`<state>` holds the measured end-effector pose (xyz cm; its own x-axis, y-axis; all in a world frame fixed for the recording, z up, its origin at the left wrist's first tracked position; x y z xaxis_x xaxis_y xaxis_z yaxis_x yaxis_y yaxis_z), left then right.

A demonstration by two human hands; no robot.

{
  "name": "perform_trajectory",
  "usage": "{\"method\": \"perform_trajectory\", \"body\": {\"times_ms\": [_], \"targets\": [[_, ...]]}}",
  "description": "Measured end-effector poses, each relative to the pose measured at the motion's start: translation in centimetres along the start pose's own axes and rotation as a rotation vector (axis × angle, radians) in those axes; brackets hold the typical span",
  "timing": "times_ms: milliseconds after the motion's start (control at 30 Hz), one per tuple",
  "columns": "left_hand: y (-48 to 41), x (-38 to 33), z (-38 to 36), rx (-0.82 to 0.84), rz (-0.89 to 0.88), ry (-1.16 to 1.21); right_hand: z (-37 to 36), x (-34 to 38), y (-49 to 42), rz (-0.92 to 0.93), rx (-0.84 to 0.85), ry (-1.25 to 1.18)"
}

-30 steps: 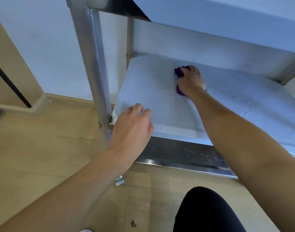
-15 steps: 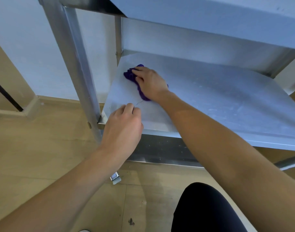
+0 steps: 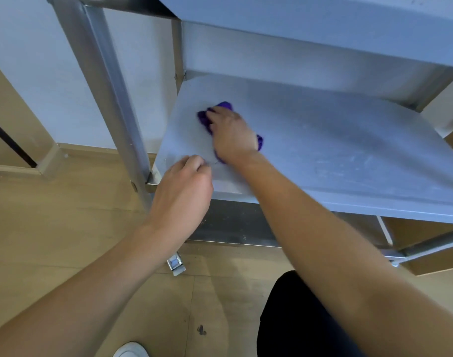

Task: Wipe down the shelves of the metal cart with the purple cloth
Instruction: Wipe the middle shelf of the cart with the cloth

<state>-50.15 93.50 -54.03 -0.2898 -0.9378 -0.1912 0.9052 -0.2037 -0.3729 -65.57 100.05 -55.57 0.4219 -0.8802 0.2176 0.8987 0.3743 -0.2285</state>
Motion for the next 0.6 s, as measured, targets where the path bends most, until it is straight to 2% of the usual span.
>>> {"method": "perform_trajectory", "body": {"times_ms": [133, 300, 367, 500, 600], "targets": [[0.0, 0.0, 0.3, -0.018, 0.005, -0.028, 0.6, 3.3, 2.0, 0.073, -0.031, -0.085], [0.2, -0.1, 0.0, 0.003, 0.013, -0.005, 2.9, -0.9, 3.9, 0.122, -0.034, -0.109], [0.3, -0.2, 0.1, -0.009, 0.008, 0.004, 4.1, -4.7, 4.3, 0.042, -0.086, -0.093], [0.4, -0.3, 0.5, -0.053, -0.030, 0.032, 5.4, -12.1, 5.6, -0.266, -0.107, -0.059], [0.4, -0.4, 0.7, -0.066, -0.041, 0.038, 5.0, -11.1, 6.1, -0.317, -0.110, -0.031]]}}
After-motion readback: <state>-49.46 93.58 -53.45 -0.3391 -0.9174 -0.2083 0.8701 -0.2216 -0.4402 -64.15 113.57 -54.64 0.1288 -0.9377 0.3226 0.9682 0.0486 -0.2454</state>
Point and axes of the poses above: each hand's wrist, its own y-axis away from the middle knuckle, its own z-axis out of the back of the hand, x = y × z, the point moved 8 cm from there along -y, towards the middle knuckle, and after that the axes turned 3 degrees about x, right-handed, at the moved point
